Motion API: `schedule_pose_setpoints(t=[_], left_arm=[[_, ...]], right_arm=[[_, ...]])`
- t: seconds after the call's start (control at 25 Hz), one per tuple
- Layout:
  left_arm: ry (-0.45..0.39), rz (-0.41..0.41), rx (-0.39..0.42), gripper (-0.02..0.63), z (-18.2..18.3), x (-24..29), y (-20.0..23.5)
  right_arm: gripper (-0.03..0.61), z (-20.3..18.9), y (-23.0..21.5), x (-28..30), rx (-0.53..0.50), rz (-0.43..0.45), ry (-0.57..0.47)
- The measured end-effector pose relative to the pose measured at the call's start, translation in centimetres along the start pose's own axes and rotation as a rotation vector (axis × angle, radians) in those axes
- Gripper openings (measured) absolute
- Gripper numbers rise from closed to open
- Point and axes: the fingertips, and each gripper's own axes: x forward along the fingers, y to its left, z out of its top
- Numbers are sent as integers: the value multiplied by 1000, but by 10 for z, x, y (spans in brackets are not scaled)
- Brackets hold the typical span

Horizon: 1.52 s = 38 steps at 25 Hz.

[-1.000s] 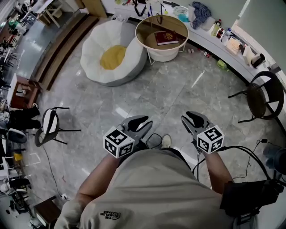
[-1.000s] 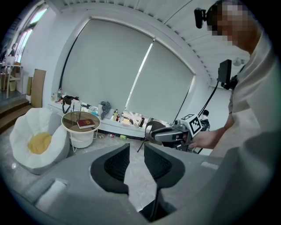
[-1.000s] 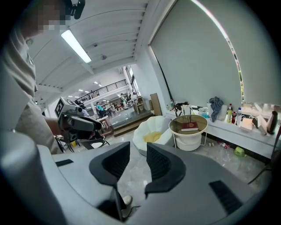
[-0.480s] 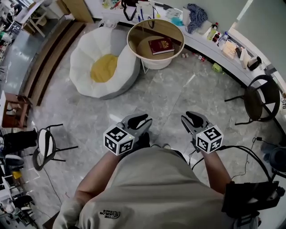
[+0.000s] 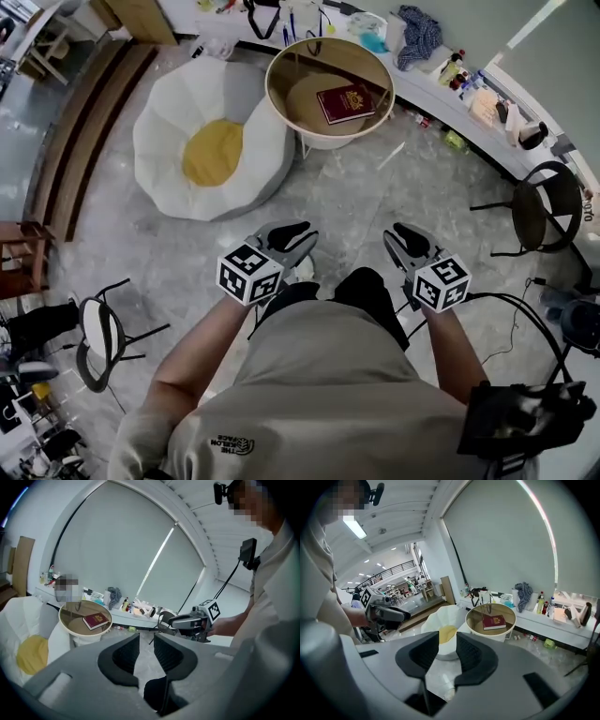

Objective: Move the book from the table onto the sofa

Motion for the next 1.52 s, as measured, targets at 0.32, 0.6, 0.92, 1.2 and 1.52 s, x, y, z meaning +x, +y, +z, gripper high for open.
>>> schedule_pose_setpoints(t=[0.32,0.6,0.92,1.2,1.52], left_arm=[[-8,25,-103,89,16,21,63],[14,71,-211,89,47,89,144],[66,159,-294,89,69,186,234],[113,198,-376,92,57,271,304],[156,246,-463,103,27,343,380]], right_arm=[[124,33,-38,58,12,10,24],[124,59,-132,131,82,32,35],[124,61,-261,223,212,58,101],[124,41,-361,304,312,52,158],[126,15,-446,385,307,24,230]])
